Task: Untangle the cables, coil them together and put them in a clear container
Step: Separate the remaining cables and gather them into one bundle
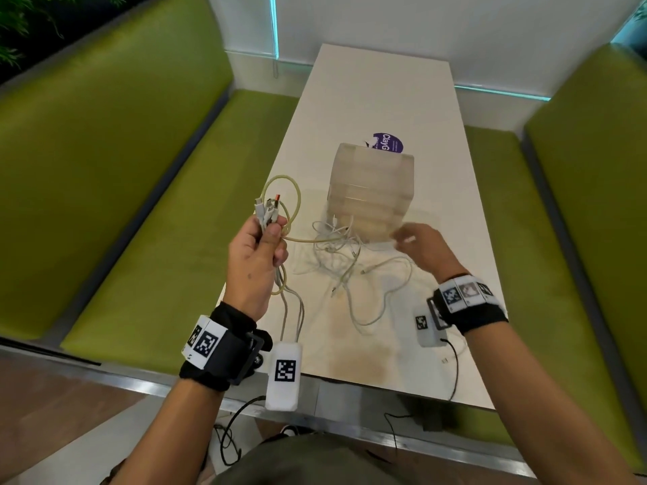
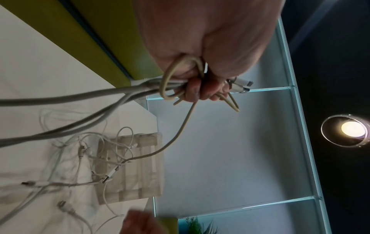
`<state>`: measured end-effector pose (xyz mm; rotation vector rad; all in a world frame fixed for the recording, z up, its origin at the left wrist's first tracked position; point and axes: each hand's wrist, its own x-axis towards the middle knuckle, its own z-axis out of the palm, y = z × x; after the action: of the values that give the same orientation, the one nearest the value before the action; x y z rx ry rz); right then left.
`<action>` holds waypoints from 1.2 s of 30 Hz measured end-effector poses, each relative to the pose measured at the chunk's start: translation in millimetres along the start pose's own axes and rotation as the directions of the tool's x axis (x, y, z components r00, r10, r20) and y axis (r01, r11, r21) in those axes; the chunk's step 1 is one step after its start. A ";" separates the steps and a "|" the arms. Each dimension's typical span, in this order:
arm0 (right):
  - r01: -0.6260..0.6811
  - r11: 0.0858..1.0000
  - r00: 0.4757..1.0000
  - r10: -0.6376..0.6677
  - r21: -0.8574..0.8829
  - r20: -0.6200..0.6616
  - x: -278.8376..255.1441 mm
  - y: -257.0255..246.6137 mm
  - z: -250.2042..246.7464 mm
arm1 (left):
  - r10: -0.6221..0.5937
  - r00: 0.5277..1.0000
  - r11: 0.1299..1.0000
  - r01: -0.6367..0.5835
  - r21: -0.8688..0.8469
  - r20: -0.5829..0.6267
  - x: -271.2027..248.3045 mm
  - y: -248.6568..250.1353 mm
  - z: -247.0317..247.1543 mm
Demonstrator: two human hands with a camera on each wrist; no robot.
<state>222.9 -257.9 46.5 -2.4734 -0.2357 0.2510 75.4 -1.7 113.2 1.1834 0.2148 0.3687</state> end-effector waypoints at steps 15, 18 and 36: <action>-0.093 0.903 0.994 0.109 0.419 -0.016 -52.6 18.1 19.0 | -0.050 0.994 0.998 0.047 0.028 0.093 -5.7 -12.2 18.7; 0.057 0.979 0.991 -0.033 0.196 -0.126 -44.4 -8.5 24.4 | -0.055 0.994 0.998 0.054 0.014 0.092 -7.1 -12.3 18.4; 0.128 0.985 0.992 -0.127 -0.120 0.014 23.0 -44.9 58.0 | 0.140 0.974 0.987 -0.123 -0.103 0.180 -37.9 43.9 19.9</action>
<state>226.5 -183.9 25.8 -2.5643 -0.4217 0.1953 40.1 -19.2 160.3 1.1370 -0.0438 0.3775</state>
